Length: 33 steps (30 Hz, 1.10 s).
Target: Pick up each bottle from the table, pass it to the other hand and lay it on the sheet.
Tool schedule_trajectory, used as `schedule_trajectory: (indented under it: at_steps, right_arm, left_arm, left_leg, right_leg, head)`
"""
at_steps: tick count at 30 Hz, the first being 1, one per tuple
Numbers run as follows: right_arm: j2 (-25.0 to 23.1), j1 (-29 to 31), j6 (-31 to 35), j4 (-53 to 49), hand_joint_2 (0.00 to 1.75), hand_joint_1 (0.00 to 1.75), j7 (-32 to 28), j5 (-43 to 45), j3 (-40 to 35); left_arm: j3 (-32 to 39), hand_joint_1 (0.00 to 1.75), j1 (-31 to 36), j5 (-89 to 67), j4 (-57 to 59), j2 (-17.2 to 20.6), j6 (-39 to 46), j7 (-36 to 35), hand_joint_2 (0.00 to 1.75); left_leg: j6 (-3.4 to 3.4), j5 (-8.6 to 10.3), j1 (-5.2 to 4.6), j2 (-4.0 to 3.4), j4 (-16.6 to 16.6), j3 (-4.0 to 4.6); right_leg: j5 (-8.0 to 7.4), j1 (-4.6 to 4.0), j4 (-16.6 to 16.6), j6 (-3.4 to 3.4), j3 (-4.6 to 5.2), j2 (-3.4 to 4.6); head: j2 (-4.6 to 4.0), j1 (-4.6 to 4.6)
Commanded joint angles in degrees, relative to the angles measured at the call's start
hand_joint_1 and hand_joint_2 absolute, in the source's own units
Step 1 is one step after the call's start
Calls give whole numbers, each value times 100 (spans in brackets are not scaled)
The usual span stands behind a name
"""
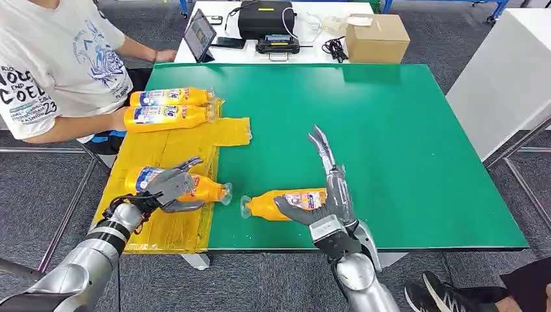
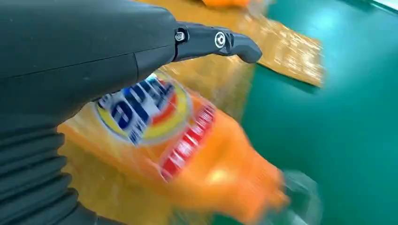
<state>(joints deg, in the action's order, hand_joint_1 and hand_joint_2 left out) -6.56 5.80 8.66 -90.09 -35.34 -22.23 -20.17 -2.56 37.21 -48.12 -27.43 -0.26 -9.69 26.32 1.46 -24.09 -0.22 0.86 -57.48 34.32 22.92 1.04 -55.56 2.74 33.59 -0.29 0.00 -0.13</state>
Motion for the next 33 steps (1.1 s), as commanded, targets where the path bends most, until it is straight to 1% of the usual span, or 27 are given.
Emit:
schedule_trajectory:
  at_steps: [1,2,3,4,5,6,7,8,9,10,11,12,13,14,16,17,18,19,20,21,23,24,26,30,33]
  right_arm:
    - [26,494,-11,1068,175,0,29,20,50]
    - [28,481,-5,1057,175,0,30,23,46]
    - [21,474,2,1055,175,0,32,32,40]
    - [25,466,5,1062,175,0,39,27,25]
    - [48,424,116,1044,175,0,99,-73,-4]
    - [124,394,230,1048,175,0,251,-323,-73]
    - [293,379,274,1100,175,0,515,-670,-199]
    - [316,368,273,1123,175,0,513,-669,-197]
    - [559,434,218,1284,175,0,1007,-1288,-401]
    - [790,524,-14,1504,175,0,1362,-1542,-522]
    - [1013,658,-428,1757,175,0,1698,-1681,-661]
    - [1203,794,-513,1996,175,0,1777,-1826,-762]
    - [1387,1008,-906,2419,175,0,1943,-1712,-858]
    - [1439,1103,-922,2632,175,0,1851,-1654,-854]
    - [1447,1155,-902,2746,175,0,1775,-1627,-842]
    - [1447,1155,-902,2746,175,0,1775,-1627,-842]
    - [1587,1270,-1014,2780,175,0,1980,-1770,-1064]
    - [1722,1378,-1332,2899,175,0,2106,-1722,-1198]
    - [1912,1529,-1442,3051,175,0,2126,-1680,-1335]
    - [2027,1618,-1618,3168,175,0,2101,-1601,-1388]
    - [2118,1692,-1670,3282,175,0,2066,-1585,-1434]
    - [2135,1699,-1697,3304,175,0,2047,-1567,-1450]
    - [2210,1662,-1689,3288,175,0,2047,-1579,-1585]
    - [2219,1619,-1671,3262,175,0,2035,-1571,-1599]
    - [2215,1595,-1640,3215,175,0,2052,-1571,-1610]
  left_arm:
    - [323,0,-373,624,489,290,-895,198,0]
    - [391,0,-375,771,497,265,-1052,247,0]
    - [570,0,-413,1089,480,250,-1308,331,0]
    - [812,0,-446,1417,457,197,-1420,359,0]
    - [893,0,-570,1714,151,69,-1149,541,0]
    - [1127,0,-606,2099,-17,-103,-957,589,0]
    - [1248,0,-689,2370,-385,-317,-455,769,0]
    - [1206,0,-702,2408,-471,-352,-395,704,0]
    - [1404,0,-794,2726,-834,-530,52,825,0]
    - [1461,0,-923,2637,-1351,-686,1483,1205,0]
    - [1594,0,-980,2824,-1632,-783,1908,1298,175]
    - [1613,0,-1064,2876,-1920,-808,2269,1368,175]
    - [1450,0,-1259,2895,-2359,-779,2811,1368,175]
    - [1371,0,-1321,2989,-2409,-725,2812,1368,175]
    - [1345,0,-1356,3036,-2434,-694,2816,1368,175]
    - [1345,0,-1356,3036,-2434,-694,2816,1368,175]
    - [1170,0,-1469,3047,-2689,-663,3188,1368,175]
    - [1053,0,-1592,3157,-2989,-660,3403,1368,175]
    - [814,0,-1700,3220,-3155,-603,3630,1368,175]
    - [712,0,-1769,3291,-3257,-615,3708,1368,175]
    - [568,0,-1855,3312,-3364,-648,3715,1368,175]
    - [515,0,-1867,3317,-3384,-668,3707,1368,175]
    - [304,0,-1863,3335,-3303,-683,3672,1368,175]
    - [280,0,-1853,3321,-3283,-713,3706,1368,175]
    - [262,0,-1833,3344,-3268,-683,3659,1368,175]
  left_leg:
    - [-7,-5,1,-37,12,-32]
    - [-6,-3,1,-27,9,-26]
    - [-11,-4,4,-45,15,-34]
    - [-9,-2,2,-34,13,-32]
    - [-8,-3,0,-35,13,-33]
    - [-12,-5,4,-46,15,-38]
    - [-9,-4,4,-31,12,-31]
    - [-7,-2,4,-13,9,-24]
    - [-8,-3,6,-16,9,-26]
    - [-6,-1,8,-18,3,-17]
    - [-6,-2,12,-13,0,-10]
    - [-4,2,10,-10,-1,4]
    - [-4,2,12,-12,0,6]
    - [-2,1,12,-21,-3,14]
    - [-4,-4,10,-45,-3,18]
    - [-3,0,2,-32,-3,23]
    - [-5,-6,3,-33,-6,18]
    - [-2,-1,-3,-22,-8,32]
    - [-6,-10,1,-29,-12,24]
    - [-4,-5,1,-24,-10,33]
    - [-1,2,-4,-17,-6,41]
    - [-4,-6,0,-22,-11,34]
    - [-1,1,-2,-5,-8,48]
    - [-4,-2,2,3,-9,38]
    - [-6,-4,1,-14,-7,36]
  right_leg:
    - [-6,-2,11,-8,-21,34]
    - [-4,-2,7,-7,-18,24]
    - [-9,-5,14,-13,-19,40]
    - [-5,-2,11,-10,-21,29]
    - [-4,0,9,-8,-20,30]
    - [-6,-4,13,-12,-22,40]
    - [-4,-5,12,-9,-21,26]
    - [-1,-4,11,-6,-19,10]
    - [0,-6,13,-7,-19,9]
    - [-1,-7,10,-5,-10,6]
    - [-1,-12,14,-6,-7,-1]
    - [-3,-10,12,-3,8,-3]
    - [-5,-12,16,-5,7,-1]
    - [-7,-11,13,-3,17,10]
    - [-10,-10,13,-3,23,24]
    - [-6,-3,8,-2,28,12]
    - [-3,-5,7,-6,22,14]
    - [-4,4,2,-4,34,12]
    - [0,-1,1,-10,27,22]
    - [-4,0,5,-5,34,18]
    - [-6,5,4,-1,46,9]
    - [-1,0,3,-5,37,12]
    - [-3,4,4,-1,47,0]
    - [2,-1,8,-6,34,-9]
    - [-1,0,6,-8,40,8]
  head:
    - [0,2]
    - [0,2]
    - [0,2]
    - [0,0]
    - [0,2]
    - [0,2]
    - [0,0]
    - [0,2]
    - [0,2]
    - [0,0]
    - [0,2]
    - [0,4]
    - [0,2]
    - [0,2]
    - [0,2]
    - [0,4]
    - [0,4]
    - [0,4]
    - [0,0]
    - [0,2]
    - [0,2]
    - [0,-2]
    - [0,2]
    - [0,2]
    - [0,0]
